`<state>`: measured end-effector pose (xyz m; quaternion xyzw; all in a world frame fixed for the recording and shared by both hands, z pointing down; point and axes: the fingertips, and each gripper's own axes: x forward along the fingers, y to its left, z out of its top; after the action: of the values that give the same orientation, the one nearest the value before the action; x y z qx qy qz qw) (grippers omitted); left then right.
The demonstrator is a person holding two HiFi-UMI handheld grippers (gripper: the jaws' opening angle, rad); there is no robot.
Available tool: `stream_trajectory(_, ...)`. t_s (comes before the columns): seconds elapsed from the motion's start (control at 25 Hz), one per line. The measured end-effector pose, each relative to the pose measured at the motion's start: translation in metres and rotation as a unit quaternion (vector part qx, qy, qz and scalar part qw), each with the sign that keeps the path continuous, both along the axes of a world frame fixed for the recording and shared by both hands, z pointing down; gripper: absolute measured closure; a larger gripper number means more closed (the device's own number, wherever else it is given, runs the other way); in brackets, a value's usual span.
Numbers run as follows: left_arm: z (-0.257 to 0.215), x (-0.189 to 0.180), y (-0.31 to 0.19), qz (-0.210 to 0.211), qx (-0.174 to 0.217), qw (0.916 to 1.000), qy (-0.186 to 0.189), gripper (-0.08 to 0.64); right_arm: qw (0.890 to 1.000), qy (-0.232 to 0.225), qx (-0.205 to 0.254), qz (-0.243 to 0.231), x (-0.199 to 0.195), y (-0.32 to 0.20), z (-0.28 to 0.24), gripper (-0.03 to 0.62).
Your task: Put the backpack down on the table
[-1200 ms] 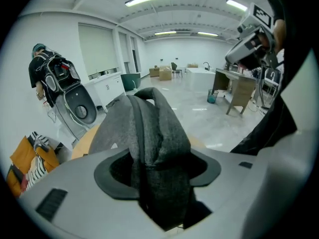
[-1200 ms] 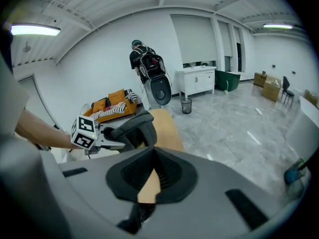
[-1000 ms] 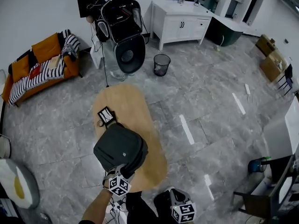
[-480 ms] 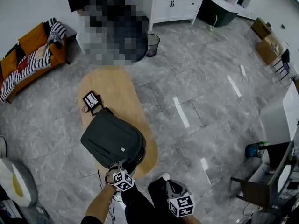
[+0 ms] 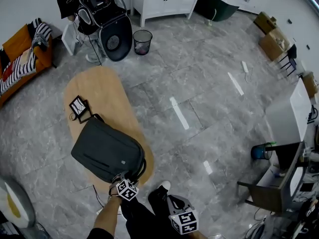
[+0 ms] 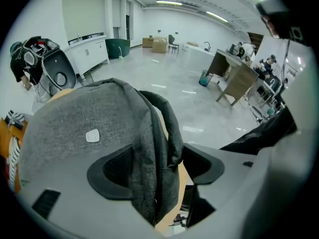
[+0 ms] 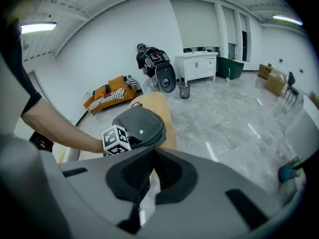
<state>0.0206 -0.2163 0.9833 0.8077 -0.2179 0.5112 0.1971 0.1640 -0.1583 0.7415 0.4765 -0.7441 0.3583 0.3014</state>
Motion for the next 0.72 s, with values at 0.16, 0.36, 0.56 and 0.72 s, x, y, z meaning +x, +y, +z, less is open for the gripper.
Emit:
stream_trajectory(0.16,0.003,0.004,0.0,-0.077,-0.066,0.9941,0.038,0.416,1.0,0.003,-0.007,0.018,0.01,-0.002,0.002,0.581)
stream_trajectory(0.36,0.001,-0.002,0.0,-0.133,-0.072,0.9871,0.052,0.54,1.0,0.001,-0.002,0.028,0.012,-0.007,0.003,0.583)
stream_trajectory(0.56,-0.018,-0.017,-0.003,-0.156,-0.062,0.9835,0.068,0.54,1.0,-0.012,0.005,0.026,-0.01,-0.018,0.001,0.582)
stream_trajectory(0.72,-0.059,-0.024,-0.016,-0.166,-0.025,0.9811,0.097,0.54,0.999,-0.034,0.013,0.01,-0.038,-0.032,-0.006,0.583)
